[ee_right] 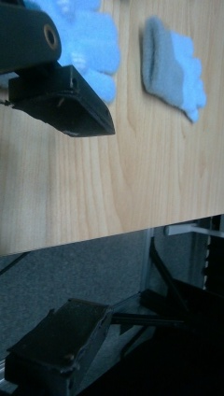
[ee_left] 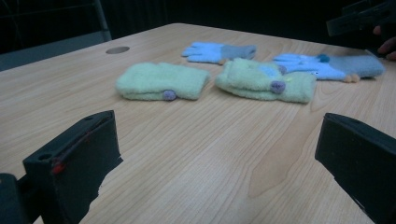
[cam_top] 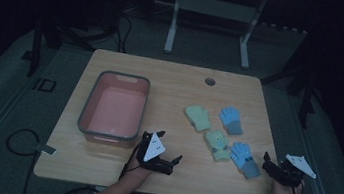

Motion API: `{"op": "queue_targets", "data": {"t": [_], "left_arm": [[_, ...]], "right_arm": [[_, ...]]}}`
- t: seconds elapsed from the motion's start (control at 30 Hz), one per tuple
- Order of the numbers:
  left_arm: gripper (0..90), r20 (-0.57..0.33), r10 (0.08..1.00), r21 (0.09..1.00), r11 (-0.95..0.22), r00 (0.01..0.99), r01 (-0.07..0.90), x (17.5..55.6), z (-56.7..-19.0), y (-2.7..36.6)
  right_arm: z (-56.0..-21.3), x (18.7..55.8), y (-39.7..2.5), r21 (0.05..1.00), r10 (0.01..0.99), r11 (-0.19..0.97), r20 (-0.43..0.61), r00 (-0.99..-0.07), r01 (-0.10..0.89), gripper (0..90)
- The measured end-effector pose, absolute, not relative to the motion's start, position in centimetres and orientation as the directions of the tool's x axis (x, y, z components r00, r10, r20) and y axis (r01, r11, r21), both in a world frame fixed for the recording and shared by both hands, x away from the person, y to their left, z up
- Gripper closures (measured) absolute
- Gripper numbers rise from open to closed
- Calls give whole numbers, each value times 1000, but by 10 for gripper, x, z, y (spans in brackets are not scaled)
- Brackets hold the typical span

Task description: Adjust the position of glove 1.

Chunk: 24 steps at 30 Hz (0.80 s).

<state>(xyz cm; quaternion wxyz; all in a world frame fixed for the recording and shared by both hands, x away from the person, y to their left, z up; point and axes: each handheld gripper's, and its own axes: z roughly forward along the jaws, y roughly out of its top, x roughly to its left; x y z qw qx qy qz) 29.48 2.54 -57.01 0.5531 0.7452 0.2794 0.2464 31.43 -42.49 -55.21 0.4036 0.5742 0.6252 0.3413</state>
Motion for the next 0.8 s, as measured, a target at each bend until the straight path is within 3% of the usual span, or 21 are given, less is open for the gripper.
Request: {"op": "queue_targets", "data": {"t": [0.4, 0.8], "left_arm": [[1, 65, 689, 961, -237, 721, 140, 294, -570, 25], [1, 71, 689, 962, -239, 721, 134, 294, -570, 24]], "right_arm": [[-545, 314, -428, 854, 996, 70, -84, 4, 515, 115], [-514, 320, -425, 860, 998, 55, -57, -12, 507, 115]]}}
